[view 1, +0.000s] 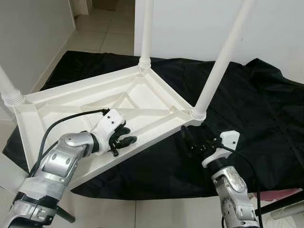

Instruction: Building children table

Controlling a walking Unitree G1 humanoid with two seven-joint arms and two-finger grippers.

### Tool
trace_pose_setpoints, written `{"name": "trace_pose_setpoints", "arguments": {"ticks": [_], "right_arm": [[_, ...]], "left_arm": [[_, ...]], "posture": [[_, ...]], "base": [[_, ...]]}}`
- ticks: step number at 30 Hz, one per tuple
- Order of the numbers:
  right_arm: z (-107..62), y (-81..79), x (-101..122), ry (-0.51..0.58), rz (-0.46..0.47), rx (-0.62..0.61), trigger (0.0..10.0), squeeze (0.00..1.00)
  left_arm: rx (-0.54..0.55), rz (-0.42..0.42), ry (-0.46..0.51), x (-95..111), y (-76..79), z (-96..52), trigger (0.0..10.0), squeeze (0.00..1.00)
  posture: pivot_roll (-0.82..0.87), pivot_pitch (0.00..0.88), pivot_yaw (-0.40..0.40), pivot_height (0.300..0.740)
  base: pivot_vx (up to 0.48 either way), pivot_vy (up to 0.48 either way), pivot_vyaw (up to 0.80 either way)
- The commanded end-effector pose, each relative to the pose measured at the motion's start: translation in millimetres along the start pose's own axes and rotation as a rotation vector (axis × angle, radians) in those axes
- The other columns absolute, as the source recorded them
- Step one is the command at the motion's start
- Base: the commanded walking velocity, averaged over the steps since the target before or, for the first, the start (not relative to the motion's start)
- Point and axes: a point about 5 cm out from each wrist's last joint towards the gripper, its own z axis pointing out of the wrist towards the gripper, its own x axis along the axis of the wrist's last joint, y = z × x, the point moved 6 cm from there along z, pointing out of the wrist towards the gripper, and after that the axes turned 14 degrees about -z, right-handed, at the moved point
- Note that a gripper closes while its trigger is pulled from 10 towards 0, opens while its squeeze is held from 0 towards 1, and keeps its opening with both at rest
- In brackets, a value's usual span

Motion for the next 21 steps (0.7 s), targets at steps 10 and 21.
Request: {"name": "trace_pose_setpoints", "arguments": {"ticks": [10,21], "right_arm": [[0.8,-4.8,-4.9,-0.01,0.0,0.007,10.0,0.0],[3.8,-5.0,-5.7,-0.011,-0.007,0.013,10.0,0.0]], "left_arm": [[0.19,-0.018,0.013,8.8,-34.7,-1.5,10.0,0.0],[0.135,-0.02,-0.001,6.2,-25.0,3.8,10.0,0.0]], "posture": [[0.0,0.011,-0.055,0.74],[-0.01,0.006,-0.055,0.74]], "base": [[0.0,0.0,0.0],[0.0,0.0,0.0]]}}
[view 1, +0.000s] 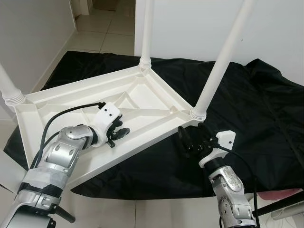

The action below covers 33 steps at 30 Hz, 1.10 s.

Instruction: Building children table

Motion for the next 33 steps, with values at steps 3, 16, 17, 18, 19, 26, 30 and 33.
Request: {"name": "trace_pose_setpoints", "arguments": {"ticks": [3,16,17,18,19,26,30,33], "right_arm": [[-0.3,-0.1,-2.7,-0.006,-0.009,0.001,10.0,0.0],[1.4,-1.9,-3.1,-0.006,-0.014,0.011,10.0,0.0],[1.6,-2.0,-3.0,-0.006,-0.015,0.011,10.0,0.0],[1.8,-2.0,-3.0,-0.006,-0.015,0.011,10.0,0.0],[2.0,-2.1,-3.0,-0.005,-0.015,0.011,10.0,0.0],[2.2,-2.0,-3.2,-0.006,-0.019,0.01,10.0,0.0],[2.5,-1.6,-3.0,-0.006,-0.021,0.009,10.0,0.0],[2.6,-1.9,-2.9,-0.006,-0.022,0.01,10.0,0.0]], "left_arm": [[-0.064,-0.084,0.06,11.6,8.3,-1.7,10.0,0.0],[-0.061,-0.001,-0.035,-12.3,12.8,2.3,10.0,0.0],[-0.052,0.006,-0.047,-15.9,11.8,3.4,10.0,0.0],[-0.046,0.006,-0.051,-17.3,11.3,4.0,10.0,0.0],[-0.042,0.004,-0.058,-18.8,11.0,4.2,10.0,0.0],[-0.035,0.002,-0.07,-21.7,8.6,4.1,10.0,0.0],[-0.052,-0.039,-0.036,-14.8,10.4,4.2,10.0,0.0],[-0.086,-0.05,-0.003,-7.3,15.6,3.2,10.0,0.0]], "posture": [[-0.01,0.005,-0.057,0.74],[-0.01,0.004,-0.06,0.74],[-0.01,0.004,-0.06,0.74],[-0.01,0.004,-0.06,0.74],[-0.01,0.002,-0.059,0.74],[-0.01,0.002,-0.059,0.74],[-0.01,0.003,-0.059,0.74],[-0.01,0.004,-0.059,0.74]], "base": [[0.0,0.0,0.0],[0.0,0.0,0.0],[0.0,0.0,0.0],[0.0,0.0,0.0],[0.0,0.0,0.0],[0.0,0.0,0.0],[0.0,0.0,0.0],[0.0,0.0,0.0]]}}
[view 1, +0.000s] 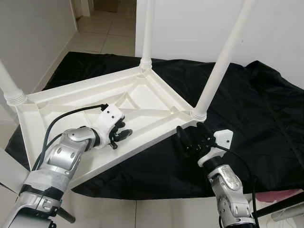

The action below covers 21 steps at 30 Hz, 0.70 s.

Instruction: Building children table

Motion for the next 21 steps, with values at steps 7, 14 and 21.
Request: {"name": "trace_pose_setpoints", "arguments": {"ticks": [7,14,21], "right_arm": [[0.3,-1.9,-2.4,-0.005,0.0,0.003,10.0,0.0],[0.0,-1.3,-2.8,-0.007,-0.002,0.002,10.0,0.0],[-0.2,-0.8,-3.0,-0.009,-0.005,0.003,10.0,0.0]], "left_arm": [[-0.057,-0.033,-0.02,-8.9,9.0,1.7,10.0,0.0],[-0.052,0.006,-0.066,-19.9,10.2,3.0,10.0,0.0],[-0.059,0.026,-0.111,-29.1,11.7,2.0,10.0,0.0]], "posture": [[-0.02,0.007,-0.059,0.74],[-0.02,0.007,-0.06,0.74],[-0.02,0.009,-0.06,0.74]], "base": [[0.0,0.0,0.0],[0.0,0.0,0.0],[0.0,0.0,0.0]]}}
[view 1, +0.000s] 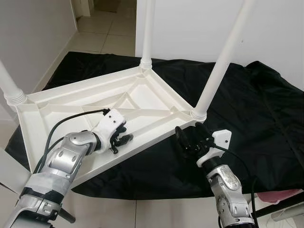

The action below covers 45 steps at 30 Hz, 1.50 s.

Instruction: Building children table

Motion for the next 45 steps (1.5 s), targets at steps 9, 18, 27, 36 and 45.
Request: {"name": "trace_pose_setpoints", "arguments": {"ticks": [9,18,27,36,45], "right_arm": [[-0.5,1.5,-3.2,-0.011,-0.006,-0.006,10.0,0.0],[1.5,1.6,-2.9,-0.009,-0.005,-0.006,10.0,0.0],[1.1,-0.2,-3.0,-0.008,-0.002,-0.016,10.0,0.0],[0.7,-1.3,-3.2,-0.009,0.0,-0.023,10.0,0.0],[2.0,-4.6,-3.9,-0.008,0.008,-0.022,10.0,0.0]], "left_arm": [[0.001,0.076,-0.076,-12.3,0.2,9.0,0.0,0.0],[-0.047,0.179,-0.058,3.4,22.0,39.1,0.0,0.0],[-0.11,0.269,-0.029,19.8,53.7,72.0,0.0,0.0],[-0.131,0.296,0.021,31.0,68.9,83.7,10.0,0.0],[-0.078,0.222,0.204,58.8,55.6,68.0,10.0,1.0]], "posture": [[-0.02,0.011,-0.062,0.74],[-0.02,0.009,-0.059,0.74],[-0.04,0.008,-0.046,0.74],[-0.05,0.012,-0.037,0.74],[-0.03,0.015,-0.041,0.74]], "base": [[0.0,0.0,0.0],[0.0,0.0,0.0],[0.0,0.0,0.0],[0.0,0.0,0.0],[0.0,0.0,0.0]]}}
